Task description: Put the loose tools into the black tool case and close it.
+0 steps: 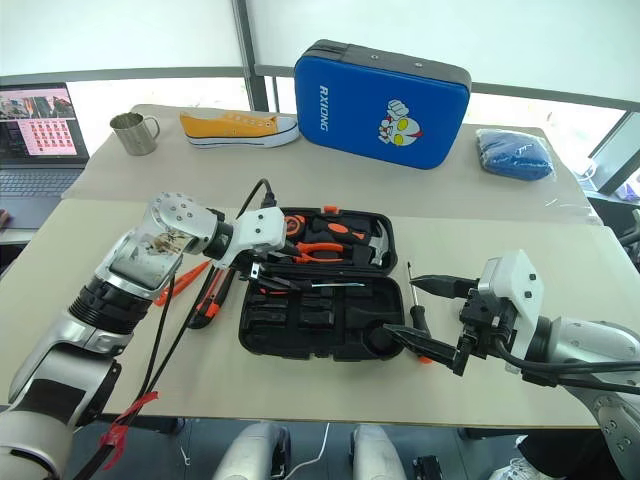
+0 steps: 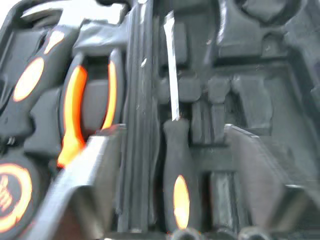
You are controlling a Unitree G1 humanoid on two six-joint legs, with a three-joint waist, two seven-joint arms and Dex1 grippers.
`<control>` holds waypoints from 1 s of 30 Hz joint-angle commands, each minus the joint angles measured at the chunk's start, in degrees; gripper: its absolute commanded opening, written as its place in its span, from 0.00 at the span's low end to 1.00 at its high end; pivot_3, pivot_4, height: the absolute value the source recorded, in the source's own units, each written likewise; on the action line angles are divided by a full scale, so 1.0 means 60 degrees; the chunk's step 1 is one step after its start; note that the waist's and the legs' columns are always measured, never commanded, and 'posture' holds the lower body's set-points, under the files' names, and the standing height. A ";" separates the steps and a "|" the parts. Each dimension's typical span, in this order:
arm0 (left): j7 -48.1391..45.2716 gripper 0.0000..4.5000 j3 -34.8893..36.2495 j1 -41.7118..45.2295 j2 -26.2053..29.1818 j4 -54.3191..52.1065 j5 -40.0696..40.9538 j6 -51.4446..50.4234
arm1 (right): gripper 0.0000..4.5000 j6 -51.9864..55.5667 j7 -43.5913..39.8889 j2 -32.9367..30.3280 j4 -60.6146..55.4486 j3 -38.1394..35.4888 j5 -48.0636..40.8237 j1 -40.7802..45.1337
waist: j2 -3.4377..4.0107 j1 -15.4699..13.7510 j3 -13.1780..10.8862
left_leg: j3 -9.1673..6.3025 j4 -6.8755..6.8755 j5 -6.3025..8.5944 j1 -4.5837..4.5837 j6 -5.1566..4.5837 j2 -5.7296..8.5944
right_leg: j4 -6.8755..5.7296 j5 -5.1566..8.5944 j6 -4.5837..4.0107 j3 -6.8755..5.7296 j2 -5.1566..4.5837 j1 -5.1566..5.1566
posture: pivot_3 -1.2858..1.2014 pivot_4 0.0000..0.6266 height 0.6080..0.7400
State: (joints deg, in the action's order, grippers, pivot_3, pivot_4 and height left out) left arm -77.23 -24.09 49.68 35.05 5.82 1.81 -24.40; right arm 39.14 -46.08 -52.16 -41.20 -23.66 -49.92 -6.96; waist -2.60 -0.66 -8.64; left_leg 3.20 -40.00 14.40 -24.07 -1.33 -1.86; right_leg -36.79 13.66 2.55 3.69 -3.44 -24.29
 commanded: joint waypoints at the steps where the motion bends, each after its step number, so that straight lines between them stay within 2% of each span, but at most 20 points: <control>1: 0.0090 0.37 -0.0331 0.0137 -0.0198 0.0275 -0.0398 0.0486 | 1.00 -0.0103 -0.0030 -0.0060 -0.0163 -0.0335 -0.0140 0.0072 | 0.0000 -0.0001 0.0000 | 0.0001 0.0000 0.0000 0.0000 0.0000 0.0001 | 0.0001 0.0000 0.0000 0.0000 0.0000 0.0001 | 0.52 0.24 0.99; 5: 0.0276 0.06 -0.0475 0.0194 -0.0461 0.0799 -0.0696 0.0866 | 1.00 -0.0090 -0.0013 -0.0069 -0.0172 -0.0370 -0.0142 0.0062 | 0.0000 -0.0005 0.0000 | 0.0001 -0.0002 0.0000 -0.0002 0.0000 0.0002 | 0.0002 0.0000 0.0000 0.0000 0.0000 0.0001 | 0.52 0.24 0.99; 6: 0.0290 0.02 -0.0479 0.0207 -0.0511 0.0891 -0.0742 0.0923 | 1.00 -0.0088 -0.0011 -0.0069 -0.0187 -0.0392 -0.0141 0.0037 | 0.0000 -0.0005 0.0000 | 0.0001 -0.0002 0.0000 -0.0002 0.0000 0.0002 | 0.0002 0.0000 0.0000 0.0000 -0.0001 0.0002 | 0.52 0.24 0.99; 17: 0.0355 0.02 -0.0838 0.0053 -0.0698 0.1334 -0.1393 0.1452 | 1.00 -0.0083 0.0033 -0.0015 -0.0240 -0.0547 -0.0149 -0.0169 | 0.0004 -0.0017 0.0003 | -0.0002 -0.0004 0.0000 0.0006 0.0000 0.0003 | 0.0001 0.0000 0.0001 0.0000 -0.0002 0.0014 | 0.52 0.24 0.99; 22: 0.0843 0.02 -0.1353 -0.0055 -0.0843 0.2093 -0.2228 0.2673 | 1.00 -0.0173 0.0040 0.0024 -0.0112 -0.0365 0.0057 -0.0091 | 0.0021 -0.0037 0.0018 | -0.0001 -0.0001 0.0000 0.0035 -0.0001 0.0005 | 0.0007 0.0000 0.0001 0.0001 -0.0003 0.0044 | 0.52 0.24 0.99; 27: 0.0839 0.02 -0.0669 0.0128 -0.1016 0.2178 -0.1774 0.2222 | 1.00 -0.0182 0.0171 0.0086 -0.0135 -0.0362 0.0305 -0.0208 | 0.0034 -0.0096 0.0027 | 0.0016 -0.0004 0.0000 0.0102 -0.0002 0.0016 | 0.0012 0.0005 0.0007 0.0002 -0.0003 0.0129 | 0.52 0.24 0.99; 30: 0.0287 0.02 0.0362 0.0020 -0.0695 0.1468 -0.0590 0.1048 | 1.00 -0.0158 0.0471 0.0253 -0.0236 -0.0715 0.0680 -0.0693 | 0.0034 -0.0047 0.0026 | 0.0017 0.0000 0.0001 0.0122 -0.0002 0.0012 | 0.0018 0.0007 0.0007 0.0002 -0.0001 0.0151 | 0.52 0.24 0.99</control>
State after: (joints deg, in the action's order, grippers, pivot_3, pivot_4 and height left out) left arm -73.98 -26.62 49.70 29.30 17.12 -5.78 -13.44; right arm 39.05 -44.75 -51.14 -41.60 -25.37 -47.21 -9.91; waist -2.40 -0.94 -8.49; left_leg 3.27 -39.96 14.40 -23.38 -1.34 -1.80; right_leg -36.69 13.72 2.58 3.70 -3.44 -23.45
